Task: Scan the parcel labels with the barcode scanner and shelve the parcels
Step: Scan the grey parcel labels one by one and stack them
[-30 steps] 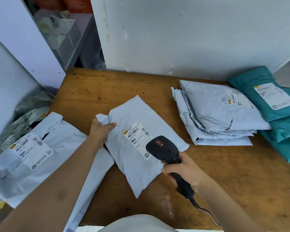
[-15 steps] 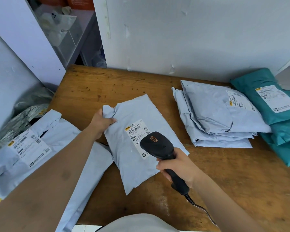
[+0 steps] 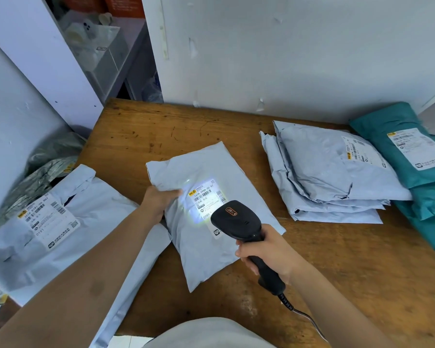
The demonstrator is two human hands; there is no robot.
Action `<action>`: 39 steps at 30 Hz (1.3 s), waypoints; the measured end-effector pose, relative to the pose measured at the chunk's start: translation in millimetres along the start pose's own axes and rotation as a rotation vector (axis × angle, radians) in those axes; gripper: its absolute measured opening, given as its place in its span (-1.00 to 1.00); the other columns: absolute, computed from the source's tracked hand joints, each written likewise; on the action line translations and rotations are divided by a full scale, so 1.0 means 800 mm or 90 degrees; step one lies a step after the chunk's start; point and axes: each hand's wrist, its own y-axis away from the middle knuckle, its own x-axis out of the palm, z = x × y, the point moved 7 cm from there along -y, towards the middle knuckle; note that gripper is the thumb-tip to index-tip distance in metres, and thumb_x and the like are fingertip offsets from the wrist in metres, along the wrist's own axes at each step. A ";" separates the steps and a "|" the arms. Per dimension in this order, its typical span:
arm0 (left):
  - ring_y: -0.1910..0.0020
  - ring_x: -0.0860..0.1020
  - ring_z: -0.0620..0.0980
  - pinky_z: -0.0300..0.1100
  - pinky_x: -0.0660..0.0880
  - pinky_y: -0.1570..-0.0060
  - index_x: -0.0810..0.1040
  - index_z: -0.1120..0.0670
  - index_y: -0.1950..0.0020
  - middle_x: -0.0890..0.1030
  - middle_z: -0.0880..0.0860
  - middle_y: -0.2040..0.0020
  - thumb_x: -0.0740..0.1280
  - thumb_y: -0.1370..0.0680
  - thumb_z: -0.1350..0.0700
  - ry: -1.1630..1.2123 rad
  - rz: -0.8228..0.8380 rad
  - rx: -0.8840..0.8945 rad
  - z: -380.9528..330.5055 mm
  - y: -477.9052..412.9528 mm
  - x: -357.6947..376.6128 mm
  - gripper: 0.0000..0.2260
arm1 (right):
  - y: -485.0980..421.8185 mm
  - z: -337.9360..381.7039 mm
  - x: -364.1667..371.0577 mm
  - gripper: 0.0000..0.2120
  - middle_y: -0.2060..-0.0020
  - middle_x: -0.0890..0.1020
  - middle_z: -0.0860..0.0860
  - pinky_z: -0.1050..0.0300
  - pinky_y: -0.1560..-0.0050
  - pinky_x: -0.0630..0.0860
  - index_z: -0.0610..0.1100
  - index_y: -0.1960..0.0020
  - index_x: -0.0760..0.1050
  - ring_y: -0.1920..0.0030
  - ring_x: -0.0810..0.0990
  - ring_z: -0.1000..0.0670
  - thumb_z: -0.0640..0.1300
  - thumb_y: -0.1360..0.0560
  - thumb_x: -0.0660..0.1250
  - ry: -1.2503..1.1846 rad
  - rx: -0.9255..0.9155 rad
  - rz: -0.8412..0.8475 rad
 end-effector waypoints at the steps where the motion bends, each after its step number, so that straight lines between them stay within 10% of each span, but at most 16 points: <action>1: -0.17 0.54 0.18 0.00 0.48 -0.13 0.48 0.29 -0.28 0.56 0.21 -0.22 0.45 -0.42 0.33 0.002 -0.002 -0.004 0.000 -0.003 -0.003 -0.57 | 0.000 0.000 0.000 -0.86 0.61 0.44 -0.06 0.24 0.40 0.41 -0.30 0.22 0.48 0.57 0.35 -0.02 -0.22 -0.32 0.37 0.005 -0.001 0.000; 12: 0.03 0.57 0.09 -0.05 0.48 0.00 0.55 0.19 -0.12 0.62 0.14 -0.10 0.51 -0.37 0.28 0.061 0.033 -0.078 0.008 0.010 0.018 -0.65 | 0.008 -0.004 -0.004 -0.88 0.57 0.45 -0.08 0.18 0.40 0.39 -0.23 0.21 0.47 0.59 0.33 -0.02 -0.23 -0.30 0.38 -0.032 -0.022 -0.024; 17: 0.29 0.63 0.00 -0.20 0.58 0.34 0.56 0.17 0.14 0.64 0.09 0.18 0.40 -0.43 0.39 0.096 0.067 0.004 -0.031 0.038 0.053 -0.86 | 0.017 0.000 -0.015 -0.89 0.57 0.45 -0.10 0.18 0.41 0.36 -0.25 0.21 0.49 0.57 0.33 -0.04 -0.24 -0.31 0.39 -0.109 -0.086 -0.030; 21: 0.13 0.65 0.14 0.01 0.59 0.02 0.62 0.21 0.06 0.69 0.14 0.13 0.39 -0.41 0.39 0.146 0.099 0.111 -0.092 0.082 0.028 -0.84 | 0.024 0.012 -0.017 -0.78 0.52 0.41 -0.17 0.17 0.40 0.37 -0.28 0.23 0.51 0.56 0.32 -0.05 -0.18 -0.23 0.47 -0.148 -0.141 0.013; 24: 0.23 0.68 0.07 -0.07 0.63 0.16 0.64 0.13 0.10 0.70 0.12 0.17 0.35 -0.43 0.33 0.196 0.092 0.184 -0.139 0.123 -0.037 -0.85 | 0.029 0.020 -0.011 -0.67 0.52 0.33 -0.28 0.18 0.36 0.39 -0.37 0.21 0.50 0.55 0.30 -0.05 -0.14 -0.21 0.49 -0.132 -0.175 0.071; 29: 0.38 0.67 -0.04 -0.22 0.60 0.35 0.61 0.13 0.12 0.70 0.03 0.30 0.28 -0.50 0.25 0.174 -0.026 0.226 -0.142 0.158 -0.198 -0.88 | 0.029 0.033 0.029 -0.59 0.54 0.38 -0.20 0.23 0.28 0.42 -0.52 0.25 0.38 0.56 0.34 -0.03 -0.16 -0.29 0.44 -0.065 -0.199 0.199; 34: 0.45 0.60 -0.03 -0.26 0.52 0.47 0.53 0.26 0.08 0.68 0.15 0.17 0.38 -0.49 0.26 -0.017 -0.322 -0.022 0.000 0.141 -0.325 -0.91 | 0.023 0.026 0.039 -0.67 0.56 0.37 -0.15 0.20 0.35 0.39 -0.40 0.30 0.44 0.56 0.29 -0.04 -0.13 -0.29 0.45 -0.041 -0.179 0.182; 39: -0.09 0.54 0.34 0.11 0.51 -0.08 0.45 0.42 -0.19 0.56 0.41 -0.08 0.33 -0.51 0.01 -0.332 -0.475 -0.148 0.035 0.112 -0.365 -0.51 | 0.022 0.017 0.030 -0.72 0.59 0.38 -0.12 0.14 0.37 0.36 -0.30 0.33 0.47 0.54 0.29 -0.07 -0.09 -0.24 0.46 -0.031 -0.148 0.128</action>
